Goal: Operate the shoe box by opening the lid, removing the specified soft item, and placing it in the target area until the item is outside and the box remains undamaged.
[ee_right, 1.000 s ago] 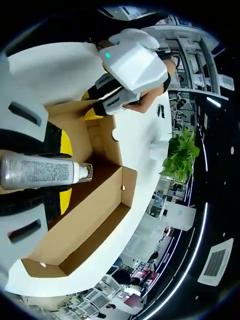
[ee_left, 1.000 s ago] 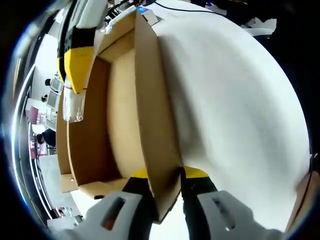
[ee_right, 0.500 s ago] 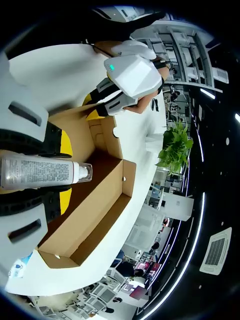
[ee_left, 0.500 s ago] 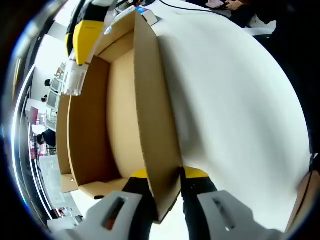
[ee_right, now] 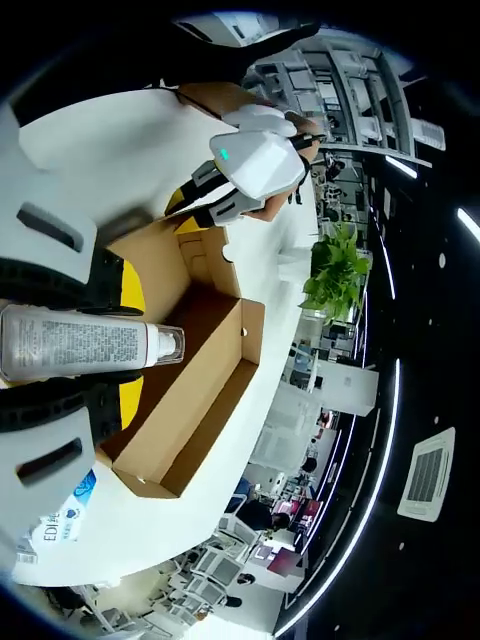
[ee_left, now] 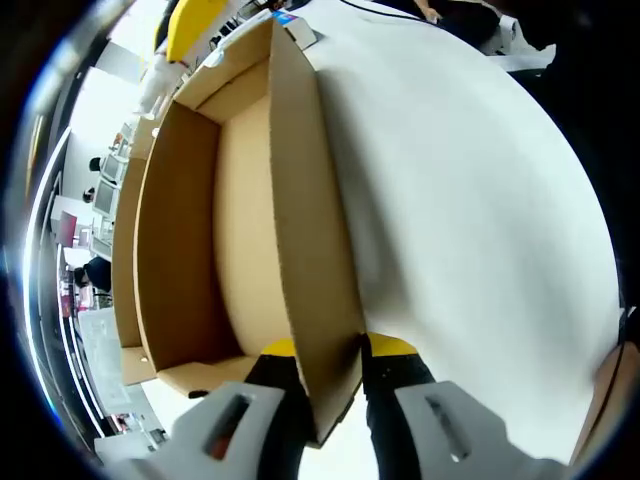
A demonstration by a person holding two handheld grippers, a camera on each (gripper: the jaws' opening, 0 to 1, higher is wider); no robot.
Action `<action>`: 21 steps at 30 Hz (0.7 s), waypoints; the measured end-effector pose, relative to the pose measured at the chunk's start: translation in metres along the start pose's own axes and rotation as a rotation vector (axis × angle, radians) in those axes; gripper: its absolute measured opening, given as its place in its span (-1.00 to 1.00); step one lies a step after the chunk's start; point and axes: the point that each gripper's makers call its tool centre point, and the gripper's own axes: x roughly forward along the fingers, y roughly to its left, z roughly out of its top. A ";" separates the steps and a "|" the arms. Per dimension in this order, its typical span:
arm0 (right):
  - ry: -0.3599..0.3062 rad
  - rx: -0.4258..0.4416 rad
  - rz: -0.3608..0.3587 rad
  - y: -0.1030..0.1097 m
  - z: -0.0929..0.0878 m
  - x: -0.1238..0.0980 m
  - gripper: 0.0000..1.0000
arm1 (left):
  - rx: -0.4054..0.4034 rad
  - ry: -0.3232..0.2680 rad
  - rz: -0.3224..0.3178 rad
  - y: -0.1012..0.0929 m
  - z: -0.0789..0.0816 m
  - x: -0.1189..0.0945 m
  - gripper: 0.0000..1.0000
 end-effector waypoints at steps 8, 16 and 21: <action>-0.004 0.048 -0.069 -0.012 -0.019 -0.031 -0.57 | -0.003 0.004 0.000 0.000 -0.001 0.001 -0.65; 0.002 0.092 -0.126 -0.017 -0.041 -0.057 -0.57 | -0.002 0.005 0.001 0.003 0.000 0.001 -0.64; 0.001 0.114 -0.161 -0.023 -0.051 -0.074 -0.57 | -0.003 0.008 0.001 0.003 0.000 0.001 -0.64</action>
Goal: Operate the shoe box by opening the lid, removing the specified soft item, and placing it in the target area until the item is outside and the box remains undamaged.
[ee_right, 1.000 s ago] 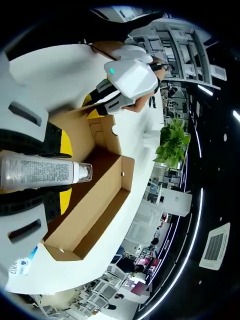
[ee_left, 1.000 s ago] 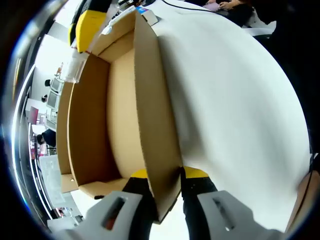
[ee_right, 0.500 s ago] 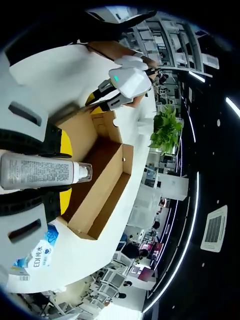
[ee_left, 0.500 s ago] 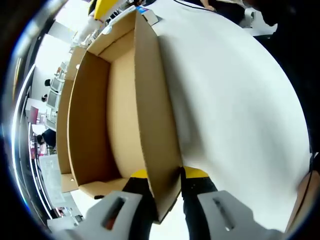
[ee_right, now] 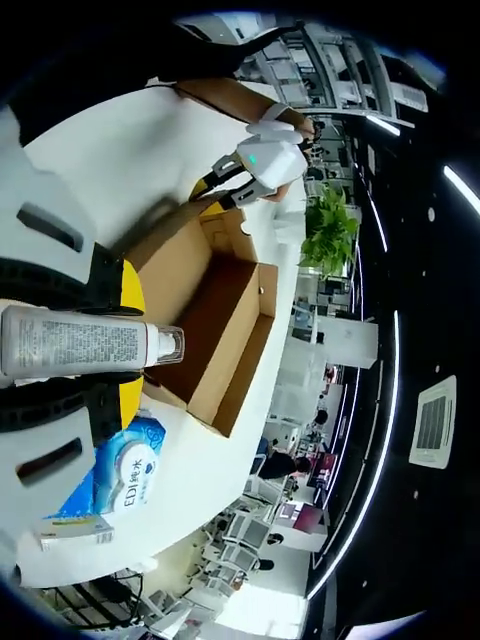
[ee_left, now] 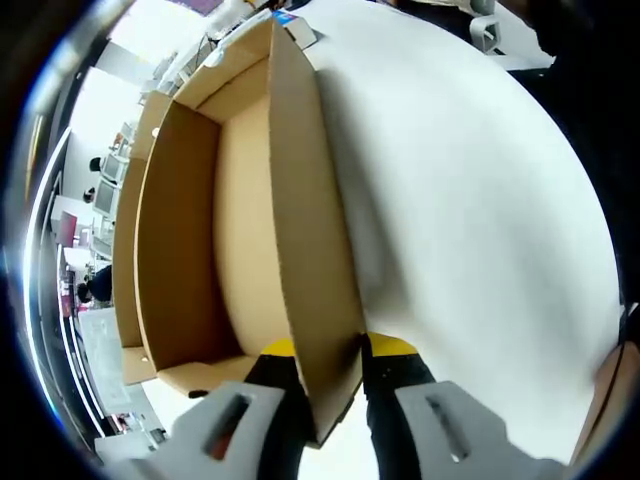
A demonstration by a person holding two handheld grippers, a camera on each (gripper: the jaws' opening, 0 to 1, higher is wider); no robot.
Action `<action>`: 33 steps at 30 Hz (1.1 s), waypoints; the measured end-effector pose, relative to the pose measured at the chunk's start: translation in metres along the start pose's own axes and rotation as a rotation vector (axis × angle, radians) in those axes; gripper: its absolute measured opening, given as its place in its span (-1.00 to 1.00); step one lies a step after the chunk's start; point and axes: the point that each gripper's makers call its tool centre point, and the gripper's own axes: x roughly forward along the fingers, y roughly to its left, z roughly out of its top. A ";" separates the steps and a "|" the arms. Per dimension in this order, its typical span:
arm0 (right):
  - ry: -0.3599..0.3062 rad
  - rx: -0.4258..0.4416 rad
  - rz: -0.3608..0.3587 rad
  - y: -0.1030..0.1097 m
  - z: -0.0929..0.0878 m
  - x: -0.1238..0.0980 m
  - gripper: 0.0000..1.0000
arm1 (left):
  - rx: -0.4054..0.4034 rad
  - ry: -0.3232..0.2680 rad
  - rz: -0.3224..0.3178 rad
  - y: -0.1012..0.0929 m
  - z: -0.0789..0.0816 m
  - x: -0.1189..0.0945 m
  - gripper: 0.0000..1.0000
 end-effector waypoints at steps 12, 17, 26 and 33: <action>0.002 0.070 -0.082 -0.024 -0.033 -0.038 -0.57 | -0.001 0.012 0.005 -0.002 0.001 -0.001 -0.63; 0.018 0.084 -0.106 -0.028 -0.048 -0.045 -0.57 | -0.003 0.010 0.004 -0.002 -0.002 0.000 -0.63; 0.044 0.122 -0.145 -0.039 -0.074 -0.062 -0.57 | -0.007 0.017 0.006 0.001 -0.002 0.000 -0.63; 0.063 0.151 -0.172 -0.047 -0.093 -0.071 -0.57 | -0.009 0.019 0.007 0.001 -0.002 0.000 -0.63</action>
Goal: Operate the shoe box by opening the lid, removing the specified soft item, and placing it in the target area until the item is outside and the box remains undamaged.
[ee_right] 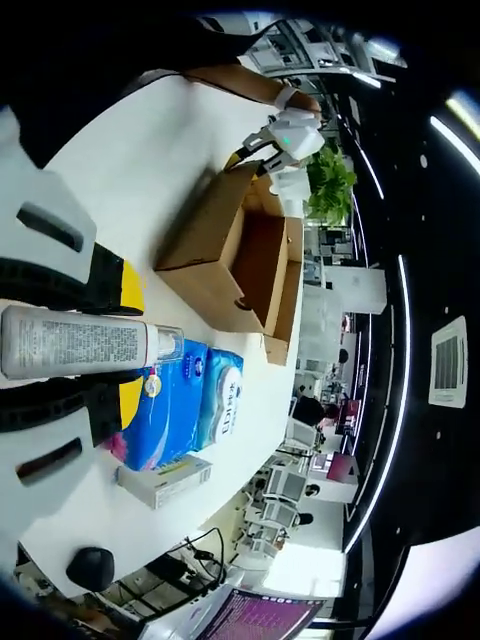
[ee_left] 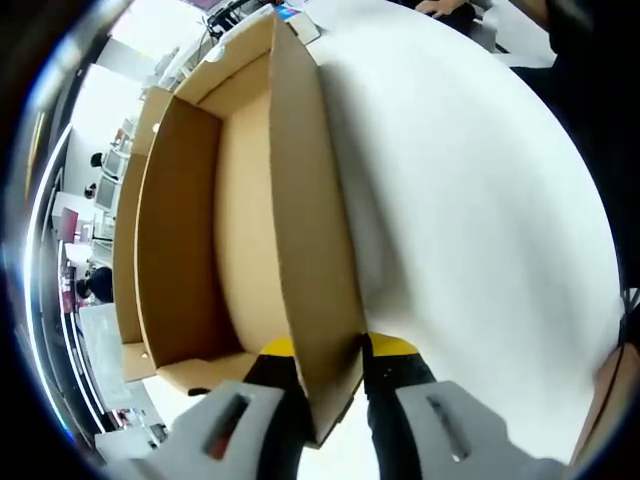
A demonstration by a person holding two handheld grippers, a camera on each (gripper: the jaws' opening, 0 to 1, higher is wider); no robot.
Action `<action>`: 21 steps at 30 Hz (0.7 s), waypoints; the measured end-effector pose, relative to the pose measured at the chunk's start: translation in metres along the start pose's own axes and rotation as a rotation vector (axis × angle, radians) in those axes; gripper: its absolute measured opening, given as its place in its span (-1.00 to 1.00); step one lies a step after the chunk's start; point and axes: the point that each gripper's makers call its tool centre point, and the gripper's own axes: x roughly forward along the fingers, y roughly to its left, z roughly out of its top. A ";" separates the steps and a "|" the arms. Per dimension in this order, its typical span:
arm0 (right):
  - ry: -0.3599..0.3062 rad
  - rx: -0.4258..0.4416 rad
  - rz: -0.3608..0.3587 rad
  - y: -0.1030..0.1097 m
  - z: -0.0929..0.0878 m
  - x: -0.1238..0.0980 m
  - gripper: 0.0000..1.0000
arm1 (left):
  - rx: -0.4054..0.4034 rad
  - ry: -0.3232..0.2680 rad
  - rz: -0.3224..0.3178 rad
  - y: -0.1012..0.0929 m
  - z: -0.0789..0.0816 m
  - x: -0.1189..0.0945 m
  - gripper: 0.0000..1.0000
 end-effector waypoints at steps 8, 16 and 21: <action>0.023 0.023 -0.014 -0.005 -0.015 0.000 -0.57 | 0.000 0.003 0.001 -0.001 0.000 0.000 -0.63; 0.050 0.038 -0.015 -0.005 -0.029 0.004 -0.57 | 0.001 0.003 0.002 -0.001 0.000 0.000 -0.63; 0.065 0.049 -0.018 -0.008 -0.037 0.004 -0.57 | 0.001 0.004 0.002 -0.001 0.000 0.000 -0.63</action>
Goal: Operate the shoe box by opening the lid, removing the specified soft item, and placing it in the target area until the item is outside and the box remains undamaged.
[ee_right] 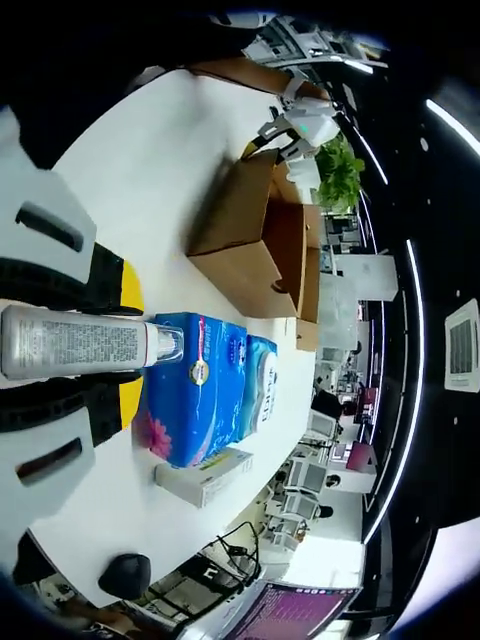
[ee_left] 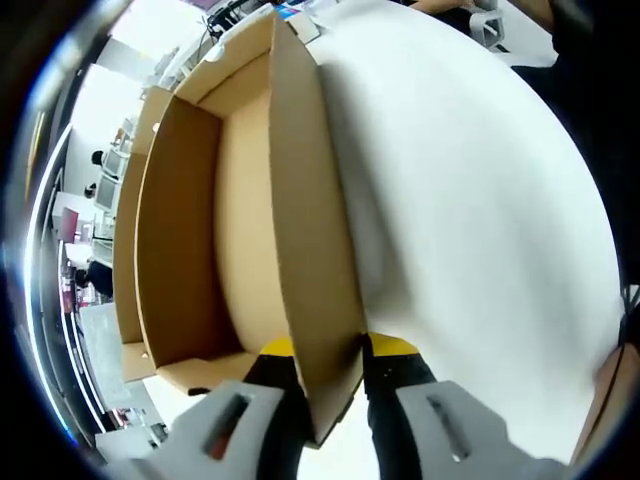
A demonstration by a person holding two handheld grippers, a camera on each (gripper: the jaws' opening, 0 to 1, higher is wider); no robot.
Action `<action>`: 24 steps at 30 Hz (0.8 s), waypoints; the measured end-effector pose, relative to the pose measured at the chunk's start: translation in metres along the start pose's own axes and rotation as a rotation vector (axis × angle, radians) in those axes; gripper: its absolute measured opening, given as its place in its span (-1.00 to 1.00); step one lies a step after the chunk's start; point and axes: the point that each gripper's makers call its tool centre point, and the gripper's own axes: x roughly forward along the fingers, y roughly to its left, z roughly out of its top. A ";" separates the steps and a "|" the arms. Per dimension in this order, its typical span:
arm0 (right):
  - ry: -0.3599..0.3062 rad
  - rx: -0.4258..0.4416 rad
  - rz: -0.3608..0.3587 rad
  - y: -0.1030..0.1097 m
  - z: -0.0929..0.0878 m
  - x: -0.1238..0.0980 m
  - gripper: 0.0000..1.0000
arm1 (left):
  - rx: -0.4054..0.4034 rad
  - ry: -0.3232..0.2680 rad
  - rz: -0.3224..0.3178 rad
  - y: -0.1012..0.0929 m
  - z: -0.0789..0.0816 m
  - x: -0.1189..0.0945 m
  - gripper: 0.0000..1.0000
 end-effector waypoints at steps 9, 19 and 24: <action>0.038 0.008 0.020 0.005 -0.015 0.011 -0.57 | -0.001 0.004 0.001 0.001 0.000 0.001 -0.62; 0.059 0.011 0.037 0.005 -0.025 0.015 -0.57 | -0.001 0.004 0.003 0.001 -0.001 0.001 -0.62; 0.072 0.008 0.037 0.005 -0.031 0.017 -0.57 | 0.000 0.006 0.003 0.001 -0.001 0.001 -0.62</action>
